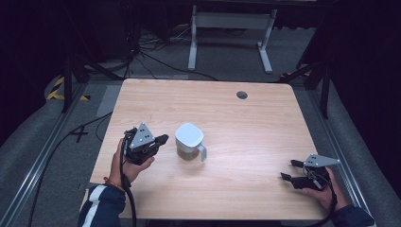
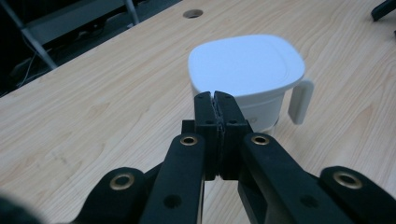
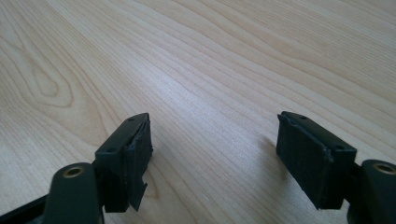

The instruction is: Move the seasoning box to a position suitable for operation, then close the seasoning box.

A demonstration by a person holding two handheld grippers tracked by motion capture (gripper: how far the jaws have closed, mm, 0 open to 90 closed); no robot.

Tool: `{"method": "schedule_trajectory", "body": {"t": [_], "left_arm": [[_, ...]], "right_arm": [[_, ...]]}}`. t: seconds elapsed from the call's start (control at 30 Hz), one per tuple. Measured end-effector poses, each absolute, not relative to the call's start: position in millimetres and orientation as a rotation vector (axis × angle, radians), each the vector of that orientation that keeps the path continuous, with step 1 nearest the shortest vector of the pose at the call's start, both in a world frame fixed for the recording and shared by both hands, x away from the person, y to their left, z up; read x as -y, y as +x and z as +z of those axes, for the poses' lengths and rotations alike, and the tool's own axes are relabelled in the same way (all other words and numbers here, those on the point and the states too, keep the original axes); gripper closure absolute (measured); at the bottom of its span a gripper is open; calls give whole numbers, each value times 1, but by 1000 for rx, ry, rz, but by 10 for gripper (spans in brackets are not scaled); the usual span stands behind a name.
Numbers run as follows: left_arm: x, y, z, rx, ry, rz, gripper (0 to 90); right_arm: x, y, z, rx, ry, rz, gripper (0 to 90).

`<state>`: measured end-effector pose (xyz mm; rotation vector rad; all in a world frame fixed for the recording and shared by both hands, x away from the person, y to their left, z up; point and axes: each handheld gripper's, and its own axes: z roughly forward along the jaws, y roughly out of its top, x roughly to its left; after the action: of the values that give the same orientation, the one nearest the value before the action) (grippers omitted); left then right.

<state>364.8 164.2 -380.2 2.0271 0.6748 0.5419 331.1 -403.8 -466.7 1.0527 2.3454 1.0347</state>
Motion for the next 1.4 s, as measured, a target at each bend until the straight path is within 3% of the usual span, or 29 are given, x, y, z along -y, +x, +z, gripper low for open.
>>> {"method": "schedule_trajectory", "body": {"t": [0.33,0.47,1.0,1.4], "left_arm": [[-184,352,-398,-703,2112,569,844],[-190,346,-405,-708,2159,582,783],[-207,334,-443,-753,2282,504,359],[-221,330,-469,-815,2266,396,232]], "right_arm": [[403,331,-467,-2343,1056,1034,264],[403,332,-467,-2343,1055,1032,261],[403,331,-467,-2344,1058,1030,261],[404,329,-467,-2341,1058,1032,261]]}}
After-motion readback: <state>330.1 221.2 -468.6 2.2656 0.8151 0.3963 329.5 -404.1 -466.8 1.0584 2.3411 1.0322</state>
